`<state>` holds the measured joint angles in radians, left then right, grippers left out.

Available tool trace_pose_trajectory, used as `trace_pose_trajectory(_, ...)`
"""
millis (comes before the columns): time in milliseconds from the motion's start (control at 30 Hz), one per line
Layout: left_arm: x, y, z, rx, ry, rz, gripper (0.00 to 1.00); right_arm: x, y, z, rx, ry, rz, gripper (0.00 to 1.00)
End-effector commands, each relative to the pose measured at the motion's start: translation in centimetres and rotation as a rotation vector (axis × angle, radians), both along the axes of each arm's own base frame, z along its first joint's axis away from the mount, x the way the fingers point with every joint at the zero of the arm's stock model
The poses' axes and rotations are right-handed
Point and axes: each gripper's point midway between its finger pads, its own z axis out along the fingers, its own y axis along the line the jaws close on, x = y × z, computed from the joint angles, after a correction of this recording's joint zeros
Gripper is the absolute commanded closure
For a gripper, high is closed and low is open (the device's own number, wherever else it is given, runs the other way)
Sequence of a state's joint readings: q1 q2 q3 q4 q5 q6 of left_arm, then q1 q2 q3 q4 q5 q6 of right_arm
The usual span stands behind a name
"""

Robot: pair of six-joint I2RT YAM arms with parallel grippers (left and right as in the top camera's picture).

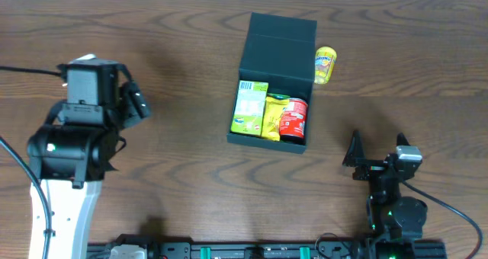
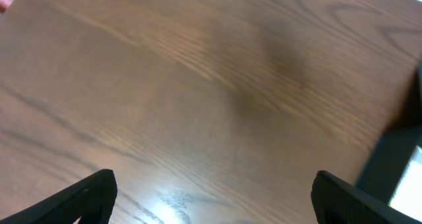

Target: Pack container

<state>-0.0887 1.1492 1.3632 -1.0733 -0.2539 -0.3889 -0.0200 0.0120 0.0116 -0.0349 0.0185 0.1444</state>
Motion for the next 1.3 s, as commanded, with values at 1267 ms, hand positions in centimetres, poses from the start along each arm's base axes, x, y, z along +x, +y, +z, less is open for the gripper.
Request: trace_pose_trajectory(1267,0.2,0.2,-1.1,-0.039,0.033,0.022,0.05,21.6,6.3,-0.6,0.389,1.115,0.156,0.01)
